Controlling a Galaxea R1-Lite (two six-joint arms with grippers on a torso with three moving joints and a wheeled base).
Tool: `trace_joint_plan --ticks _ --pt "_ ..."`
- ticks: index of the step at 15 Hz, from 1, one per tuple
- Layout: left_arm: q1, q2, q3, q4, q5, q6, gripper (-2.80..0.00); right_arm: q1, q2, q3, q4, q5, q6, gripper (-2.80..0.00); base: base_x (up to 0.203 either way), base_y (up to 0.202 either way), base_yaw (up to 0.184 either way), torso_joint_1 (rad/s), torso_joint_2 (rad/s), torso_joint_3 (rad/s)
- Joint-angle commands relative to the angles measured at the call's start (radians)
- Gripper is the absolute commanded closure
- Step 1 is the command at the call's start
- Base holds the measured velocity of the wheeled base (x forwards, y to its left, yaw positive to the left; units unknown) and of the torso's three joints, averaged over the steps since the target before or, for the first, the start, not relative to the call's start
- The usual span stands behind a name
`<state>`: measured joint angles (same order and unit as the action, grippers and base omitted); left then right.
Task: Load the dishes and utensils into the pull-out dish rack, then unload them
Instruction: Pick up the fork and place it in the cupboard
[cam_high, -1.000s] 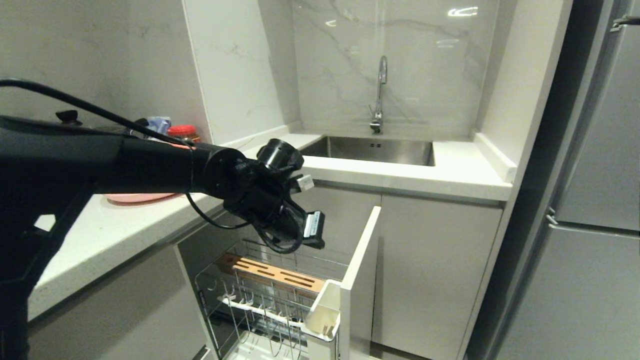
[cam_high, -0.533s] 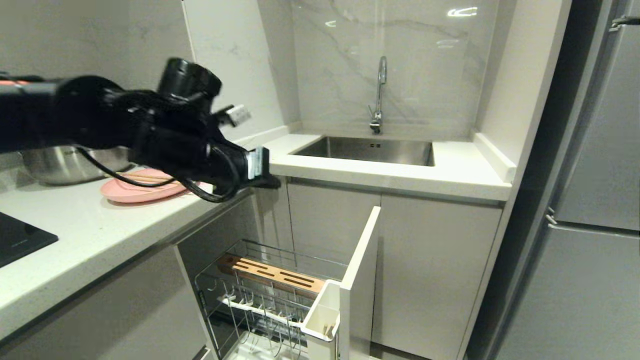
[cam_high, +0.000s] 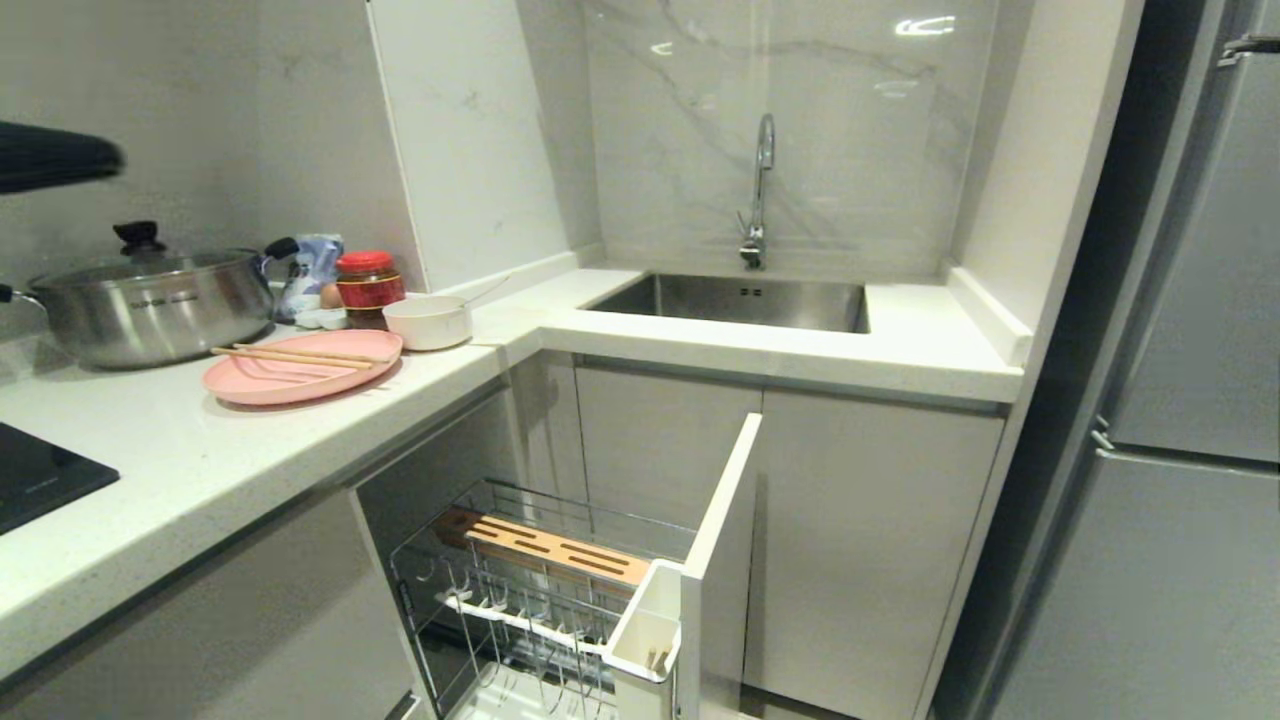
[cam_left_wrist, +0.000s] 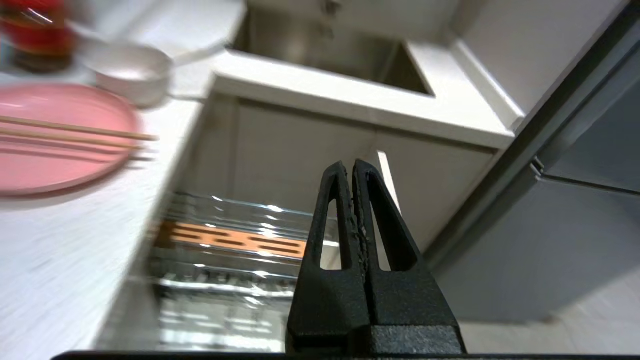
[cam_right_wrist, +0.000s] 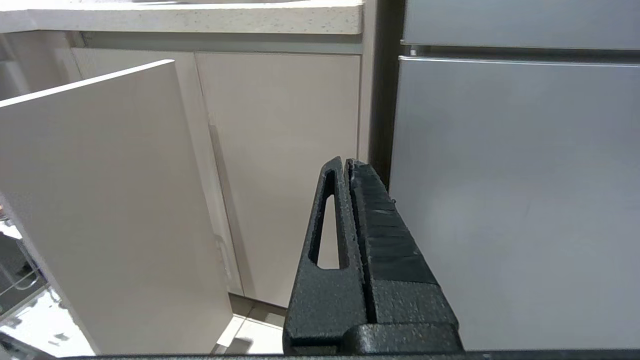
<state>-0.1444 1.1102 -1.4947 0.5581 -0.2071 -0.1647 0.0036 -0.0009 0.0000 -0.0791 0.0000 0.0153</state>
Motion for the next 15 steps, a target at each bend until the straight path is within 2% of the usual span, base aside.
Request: trace_joint_plan --ticks 1,3,5,6,7,8,9,11,12,15 --pt "0.104 -0.347 0.095 0.049 -0.011 0.041 0.0 0.001 0.001 0.026 -0.001 0.0 0.0 0.0 0.0 0.0 0.0 0.0 0.0 0.0" --pt "0.154 -0.562 0.236 0.073 0.003 0.096 0.0 0.001 0.001 0.026 -0.001 0.0 0.0 0.0 0.0 0.0 0.0 0.0 0.0 0.0" --pt "0.185 -0.76 0.435 0.086 0.056 0.167 0.0 0.001 0.001 0.026 -0.001 0.0 0.0 0.0 0.0 0.0 0.0 0.0 0.0 0.0" --pt "0.201 -0.821 0.535 0.086 0.121 0.19 0.0 0.001 0.001 0.026 -0.001 0.0 0.0 0.0 0.0 0.0 0.0 0.0 0.0 0.0" --pt "0.209 -0.845 0.602 0.074 0.235 0.165 0.0 0.001 0.001 0.026 -0.001 0.0 0.0 0.0 0.0 0.0 0.0 0.0 0.0 0.0" --pt "0.194 -0.861 0.651 0.047 0.319 0.14 0.0 0.001 0.001 0.026 -0.001 0.0 0.0 0.0 0.0 0.0 0.0 0.0 0.0 0.0" --pt "0.174 -0.904 0.691 0.024 0.325 0.156 0.0 0.001 0.001 0.026 -0.001 0.0 0.0 0.0 0.0 0.0 0.0 0.0 0.0 0.0" --pt "0.158 -1.038 0.828 -0.001 0.267 0.235 0.0 0.001 0.001 0.026 -0.001 0.0 0.0 0.0 0.0 0.0 0.0 0.0 0.0 0.0" --pt "0.155 -1.077 0.913 -0.02 0.257 0.251 0.0 0.001 0.001 0.026 -0.001 0.0 0.0 0.0 0.0 0.0 0.0 0.0 0.0 0.0" --pt "0.149 -1.103 1.147 -0.198 0.254 0.23 0.0 0.001 0.001 0.026 -0.001 0.0 0.0 0.0 0.0 0.0 0.0 0.0 0.0 0.0"
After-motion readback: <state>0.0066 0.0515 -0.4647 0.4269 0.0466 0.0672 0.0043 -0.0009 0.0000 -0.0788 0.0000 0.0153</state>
